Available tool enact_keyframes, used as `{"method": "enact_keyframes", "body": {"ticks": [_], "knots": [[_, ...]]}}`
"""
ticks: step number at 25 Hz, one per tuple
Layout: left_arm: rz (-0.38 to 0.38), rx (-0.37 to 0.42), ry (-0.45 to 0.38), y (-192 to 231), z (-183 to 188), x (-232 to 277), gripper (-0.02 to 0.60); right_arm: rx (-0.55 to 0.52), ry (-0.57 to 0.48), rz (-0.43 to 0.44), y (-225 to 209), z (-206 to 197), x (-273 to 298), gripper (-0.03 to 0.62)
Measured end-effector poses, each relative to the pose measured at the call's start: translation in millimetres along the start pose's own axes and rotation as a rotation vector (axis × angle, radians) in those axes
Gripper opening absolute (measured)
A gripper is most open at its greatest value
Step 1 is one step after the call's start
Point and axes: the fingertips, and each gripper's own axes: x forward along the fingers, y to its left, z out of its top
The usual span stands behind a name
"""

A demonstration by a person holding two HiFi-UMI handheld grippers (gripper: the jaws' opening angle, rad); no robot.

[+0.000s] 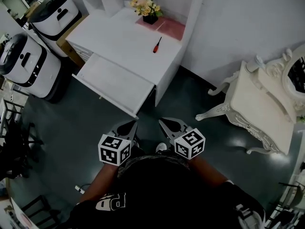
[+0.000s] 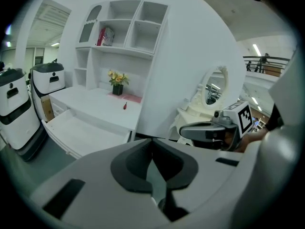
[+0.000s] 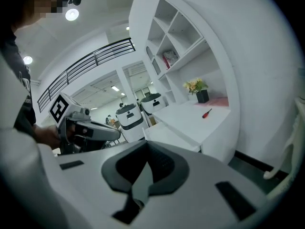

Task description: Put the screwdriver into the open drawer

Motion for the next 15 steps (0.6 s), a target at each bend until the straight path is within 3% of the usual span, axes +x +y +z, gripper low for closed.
{"method": "enact_keyframes", "body": {"ticks": [9,15], "knots": [[-0.046,0.042,-0.053,50.7,62.0,22.6,0.015,-0.021,-0.013,-0.064,-15.6,41.2,41.9,0.009],[-0.085,0.047,-0.022,94.9,75.3,37.5,0.015,-0.015,0.004,-0.137,-34.4,58.8,82.5,0.009]]}}
